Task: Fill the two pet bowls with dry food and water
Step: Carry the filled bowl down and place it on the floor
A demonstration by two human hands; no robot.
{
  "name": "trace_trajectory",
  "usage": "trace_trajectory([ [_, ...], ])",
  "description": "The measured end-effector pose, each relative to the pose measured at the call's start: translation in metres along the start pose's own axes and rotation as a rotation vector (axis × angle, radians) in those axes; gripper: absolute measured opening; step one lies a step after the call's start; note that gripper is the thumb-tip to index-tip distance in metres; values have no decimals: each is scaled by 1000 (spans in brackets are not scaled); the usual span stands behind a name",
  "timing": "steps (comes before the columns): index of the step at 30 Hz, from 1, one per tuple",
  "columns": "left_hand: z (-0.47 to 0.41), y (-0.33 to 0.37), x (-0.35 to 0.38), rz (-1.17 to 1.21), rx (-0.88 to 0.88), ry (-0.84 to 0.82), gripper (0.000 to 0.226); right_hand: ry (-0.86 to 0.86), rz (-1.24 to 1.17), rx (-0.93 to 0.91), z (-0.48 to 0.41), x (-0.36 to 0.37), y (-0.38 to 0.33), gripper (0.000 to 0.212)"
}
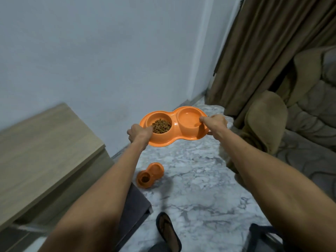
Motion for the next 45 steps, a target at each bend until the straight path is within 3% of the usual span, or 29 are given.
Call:
trace_trajectory([
  [7, -66, 44, 100, 3, -43, -31, 48, 28, 67, 14, -115, -2, -4, 30],
  [14, -136, 50, 177, -6, -92, 42, 46, -39, 104, 10, -225, 40, 12, 52],
  [17, -174, 35, 216, 28, -130, 90, 55, -101, 128, -15, -276, 75, 34, 55],
  [26, -292, -89, 360, 16, -314, 248, 61, -315, 185, -69, -432, 217, 178, 47],
  [30, -342, -167, 431, -2, -336, 260, 47, -382, 215, -32, -484, 281, 269, 38],
  [38, -427, -312, 559, 66, -514, 330, 48, -444, 287, 23, -559, 383, 444, 31],
  [45, -477, -386, 617, 96, -590, 311, 52, -472, 308, 23, -594, 436, 523, 22],
])
Point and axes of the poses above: each hand's wrist, its own z-axis away from the middle knuckle, its own x-axis out of the palm, y = z × x, the point moved 1 cm from there along -z, towards the middle knuckle, and after that the axes turned 4 degrees about -x, right-handed, at the moved point
